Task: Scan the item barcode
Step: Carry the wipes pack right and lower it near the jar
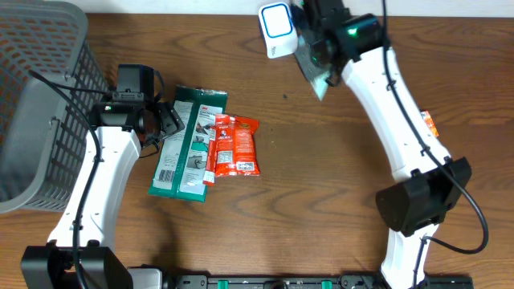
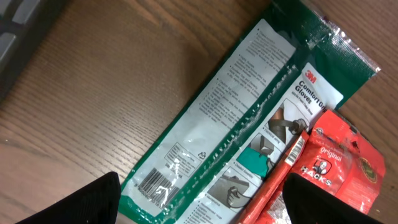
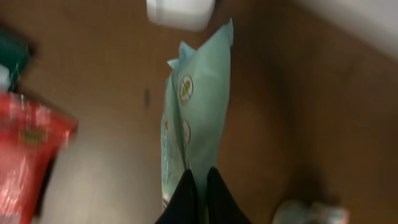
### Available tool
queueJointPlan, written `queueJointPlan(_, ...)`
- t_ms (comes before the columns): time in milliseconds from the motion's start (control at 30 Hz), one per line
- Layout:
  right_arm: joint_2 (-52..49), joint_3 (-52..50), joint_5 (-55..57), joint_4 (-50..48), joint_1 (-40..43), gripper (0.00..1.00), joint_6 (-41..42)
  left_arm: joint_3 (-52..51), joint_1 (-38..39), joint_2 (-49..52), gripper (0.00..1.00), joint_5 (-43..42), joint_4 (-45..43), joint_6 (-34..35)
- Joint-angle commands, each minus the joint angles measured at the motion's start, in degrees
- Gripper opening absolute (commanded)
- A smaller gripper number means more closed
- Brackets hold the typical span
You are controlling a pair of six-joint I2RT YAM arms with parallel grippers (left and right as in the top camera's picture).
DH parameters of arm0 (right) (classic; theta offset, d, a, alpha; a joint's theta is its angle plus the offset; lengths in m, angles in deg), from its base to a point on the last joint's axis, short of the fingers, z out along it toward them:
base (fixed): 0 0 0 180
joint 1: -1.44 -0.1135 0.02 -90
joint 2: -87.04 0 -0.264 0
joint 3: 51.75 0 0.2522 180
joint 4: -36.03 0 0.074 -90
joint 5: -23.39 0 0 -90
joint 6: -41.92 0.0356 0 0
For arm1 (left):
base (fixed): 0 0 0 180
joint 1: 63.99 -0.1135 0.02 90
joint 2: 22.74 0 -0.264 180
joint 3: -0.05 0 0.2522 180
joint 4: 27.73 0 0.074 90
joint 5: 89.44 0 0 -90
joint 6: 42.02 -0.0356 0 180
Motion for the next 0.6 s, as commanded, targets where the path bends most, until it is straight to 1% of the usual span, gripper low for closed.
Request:
queueJointPlan(0,-0.4,-1.7,-7.1,5.4,3.2,0.01,5.8,0.0,-0.1,-0.3,0.84,0.5,0.2,-0.5)
queueJointPlan(100,-0.4,-4.8,-8.9,7.4,5.9,0.01,6.4,0.0,-0.1,-0.3,0.84,0.5,0.2,-0.5)
queueJointPlan(200,-0.4,-9.5,-10.5,5.6,8.5,0.01,6.5,0.0,-0.1,-0.3,0.84,0.5,0.2,-0.5)
queueJointPlan(367,-0.4,-19.3,-13.4,-1.6,12.7,0.01,7.8,0.0,-0.1,-0.3,0.84,0.5,0.2,-0.5)
queueJointPlan(567,-0.4,-28.0,-11.1,-10.8,14.2,0.01,7.8,0.0,-0.1,-0.3,0.84,0.5,0.2,-0.5)
